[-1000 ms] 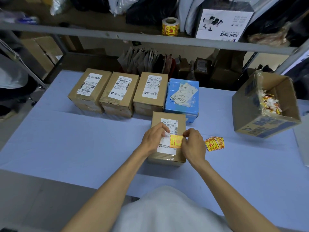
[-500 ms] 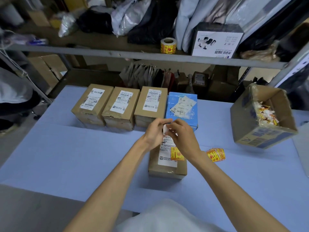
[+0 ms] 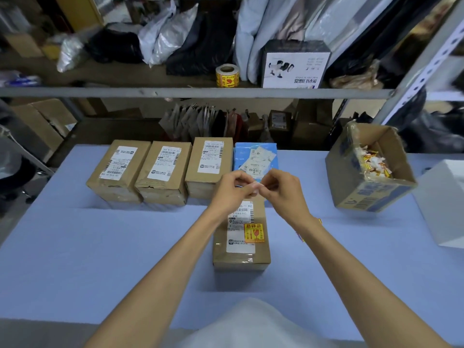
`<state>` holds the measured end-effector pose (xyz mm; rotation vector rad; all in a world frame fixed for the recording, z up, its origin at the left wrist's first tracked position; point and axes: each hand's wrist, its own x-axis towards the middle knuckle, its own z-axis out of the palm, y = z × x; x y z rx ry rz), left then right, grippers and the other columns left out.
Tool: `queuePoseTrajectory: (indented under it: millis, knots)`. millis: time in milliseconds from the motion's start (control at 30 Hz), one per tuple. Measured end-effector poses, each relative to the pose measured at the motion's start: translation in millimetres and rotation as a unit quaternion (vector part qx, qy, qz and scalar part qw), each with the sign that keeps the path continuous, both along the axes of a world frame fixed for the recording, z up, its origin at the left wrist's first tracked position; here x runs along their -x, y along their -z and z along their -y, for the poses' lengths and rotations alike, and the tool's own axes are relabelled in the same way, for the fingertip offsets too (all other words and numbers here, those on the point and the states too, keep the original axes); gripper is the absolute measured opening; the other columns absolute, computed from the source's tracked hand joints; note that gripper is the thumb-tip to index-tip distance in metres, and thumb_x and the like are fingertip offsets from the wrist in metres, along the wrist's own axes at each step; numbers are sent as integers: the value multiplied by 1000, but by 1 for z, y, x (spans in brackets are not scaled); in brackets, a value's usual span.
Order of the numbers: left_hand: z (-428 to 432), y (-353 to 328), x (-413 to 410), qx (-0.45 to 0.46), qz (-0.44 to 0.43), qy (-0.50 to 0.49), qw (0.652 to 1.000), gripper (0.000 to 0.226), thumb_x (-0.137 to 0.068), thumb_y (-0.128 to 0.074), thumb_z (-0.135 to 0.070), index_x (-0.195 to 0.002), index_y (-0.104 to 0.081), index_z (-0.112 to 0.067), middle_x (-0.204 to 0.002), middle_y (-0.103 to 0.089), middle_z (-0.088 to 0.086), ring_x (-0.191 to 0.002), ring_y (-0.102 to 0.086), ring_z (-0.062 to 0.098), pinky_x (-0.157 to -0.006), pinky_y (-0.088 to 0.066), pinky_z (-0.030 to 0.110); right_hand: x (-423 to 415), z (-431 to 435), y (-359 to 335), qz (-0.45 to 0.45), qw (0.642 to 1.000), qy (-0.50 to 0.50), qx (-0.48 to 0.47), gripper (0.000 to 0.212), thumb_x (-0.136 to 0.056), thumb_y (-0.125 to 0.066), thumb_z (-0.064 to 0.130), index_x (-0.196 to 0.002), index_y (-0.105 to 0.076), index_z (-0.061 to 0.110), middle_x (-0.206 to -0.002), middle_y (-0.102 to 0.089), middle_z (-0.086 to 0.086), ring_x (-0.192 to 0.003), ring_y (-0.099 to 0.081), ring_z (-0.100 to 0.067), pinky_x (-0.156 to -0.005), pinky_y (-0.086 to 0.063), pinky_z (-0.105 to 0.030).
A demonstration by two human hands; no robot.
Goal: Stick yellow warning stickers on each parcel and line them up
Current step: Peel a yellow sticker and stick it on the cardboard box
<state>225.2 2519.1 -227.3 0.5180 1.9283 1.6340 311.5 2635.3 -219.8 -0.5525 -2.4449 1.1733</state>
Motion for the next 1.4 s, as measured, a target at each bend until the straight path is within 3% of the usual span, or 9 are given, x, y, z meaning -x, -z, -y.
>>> queuePoseTrajectory:
  millis: [100,200,400,567,767,967,1067,1200,1400]
  knots:
    - [-9,-6,1,-29,-11,13,999,10,-85,-68,-1,-93,-66,3,-87,-69,21,-74,-69,22,-74,-58,28,-4,-9,-10,-38,997,32,50,19,-77,-76,6,-84,-58,8,-71,-66,0,-63,-65,-8,-60,-54,-20]
    - [-18,-12,2,-48,-9,8,999,12,-87,-63,2,-97,-67,7,-89,-70,21,-78,-71,25,-75,-59,28,-3,-16,-15,-52,996,62,39,10,-76,-74,3,-76,-68,11,-67,-67,7,-62,-64,-3,-63,-54,-21]
    - [-26,-16,3,-67,15,4,998,11,-84,-68,0,-92,-67,7,-85,-71,17,-77,-72,22,-74,-58,26,4,-24,-24,-29,997,57,35,7,-75,-73,3,-77,-74,9,-67,-70,2,-64,-67,-8,-66,-58,-26]
    - [-26,-16,7,-89,90,-28,992,2,-87,-67,-9,-88,-65,-9,-77,-71,9,-69,-69,13,-70,-58,22,9,-29,-35,8,996,4,85,14,-80,-72,4,-90,-78,11,-76,-73,2,-75,-69,-4,-73,-57,-20]
    - [-32,-19,3,-101,101,-32,989,17,-92,-61,-25,-83,-62,-11,-70,-71,2,-68,-68,10,-71,-58,22,10,-27,-38,-62,991,-3,117,10,-85,-70,13,-93,-76,14,-80,-73,4,-74,-70,-6,-66,-53,-16]
    - [-33,-24,5,-131,139,13,982,12,-94,-58,-15,-86,-63,-7,-83,-73,10,-81,-72,17,-76,-58,23,13,-24,-21,-76,990,71,93,13,-92,-60,14,-88,-70,6,-77,-69,-1,-73,-67,-15,-68,-57,-30]
    - [-34,-26,3,-124,98,33,987,9,-87,-65,-3,-95,-63,0,-89,-73,14,-82,-73,20,-78,-59,27,14,-26,-18,-59,990,94,87,15,-94,-56,13,-89,-67,4,-77,-67,-4,-71,-64,-12,-63,-53,-26]
    - [-38,-30,4,-47,3,22,999,13,-86,-70,-14,-91,-66,-4,-84,-75,10,-79,-73,18,-70,-61,35,10,-27,-21,-59,990,100,84,13,-93,-57,8,-87,-68,5,-71,-65,0,-62,-62,-3,-55,-47,-10]
    - [-45,-36,9,8,-59,21,998,11,-84,-72,-21,-81,-69,-11,-82,-73,7,-78,-71,17,-63,-59,30,-4,-35,-25,-29,996,48,62,17,-90,-62,10,-103,-74,10,-80,-71,4,-71,-67,0,-66,-53,-11]
